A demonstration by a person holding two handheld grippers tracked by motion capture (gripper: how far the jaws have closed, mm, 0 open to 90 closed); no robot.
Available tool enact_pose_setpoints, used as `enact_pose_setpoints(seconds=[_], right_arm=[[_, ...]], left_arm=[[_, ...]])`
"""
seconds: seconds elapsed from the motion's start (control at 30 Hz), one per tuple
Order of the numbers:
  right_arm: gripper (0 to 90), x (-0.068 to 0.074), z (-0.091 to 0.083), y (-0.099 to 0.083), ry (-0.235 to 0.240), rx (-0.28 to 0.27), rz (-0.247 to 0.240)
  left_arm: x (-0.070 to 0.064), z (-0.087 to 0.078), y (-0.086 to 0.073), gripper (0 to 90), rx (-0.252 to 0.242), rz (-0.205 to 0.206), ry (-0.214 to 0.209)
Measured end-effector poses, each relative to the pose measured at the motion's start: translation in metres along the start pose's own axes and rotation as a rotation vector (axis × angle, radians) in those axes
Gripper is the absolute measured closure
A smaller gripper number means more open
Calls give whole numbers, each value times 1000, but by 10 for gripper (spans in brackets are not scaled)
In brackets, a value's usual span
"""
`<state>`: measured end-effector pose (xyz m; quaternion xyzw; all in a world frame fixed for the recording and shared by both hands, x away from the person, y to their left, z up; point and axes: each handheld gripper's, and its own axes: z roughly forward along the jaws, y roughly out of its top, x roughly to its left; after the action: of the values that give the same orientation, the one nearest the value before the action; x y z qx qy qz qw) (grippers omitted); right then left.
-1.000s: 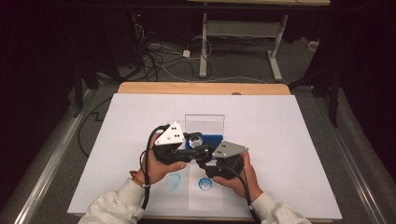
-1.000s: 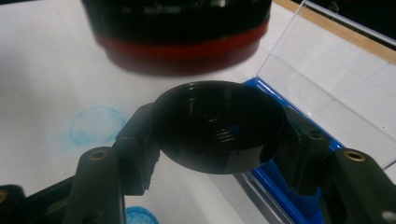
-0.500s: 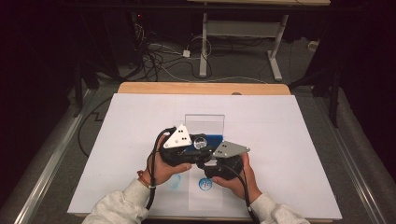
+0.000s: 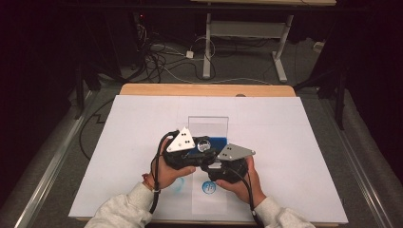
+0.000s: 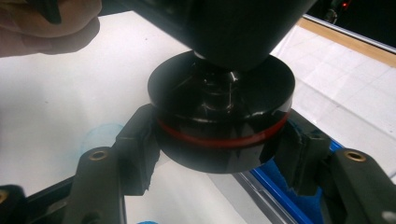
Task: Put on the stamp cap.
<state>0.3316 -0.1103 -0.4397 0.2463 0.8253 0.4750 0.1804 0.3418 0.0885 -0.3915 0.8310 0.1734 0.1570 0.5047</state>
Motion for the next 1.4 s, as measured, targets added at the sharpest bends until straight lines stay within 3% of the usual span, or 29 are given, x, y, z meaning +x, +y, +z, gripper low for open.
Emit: enact_pose_setpoints(seconds=[0.43,0.53,0.87,0.93,1.13,1.4], right_arm=[[390,1,0,-3,-28,10,-6],[391,3,-2,-1,-31,11,-35],[391,5,-4,-1,-37,20,-65],[391,5,-5,0,-32,16,-71],[390,6,-7,0,-37,3,-78],[388,5,-5,-2,-24,2,-83]], left_arm=[[6,4,-11,545,-48,-103,-59],[9,4,-13,546,-63,-139,-88],[11,4,-16,545,-75,-173,-130],[14,4,-18,545,-88,-206,-152],[13,3,-19,544,-100,-215,-160],[5,3,-13,544,-46,-147,-102]])
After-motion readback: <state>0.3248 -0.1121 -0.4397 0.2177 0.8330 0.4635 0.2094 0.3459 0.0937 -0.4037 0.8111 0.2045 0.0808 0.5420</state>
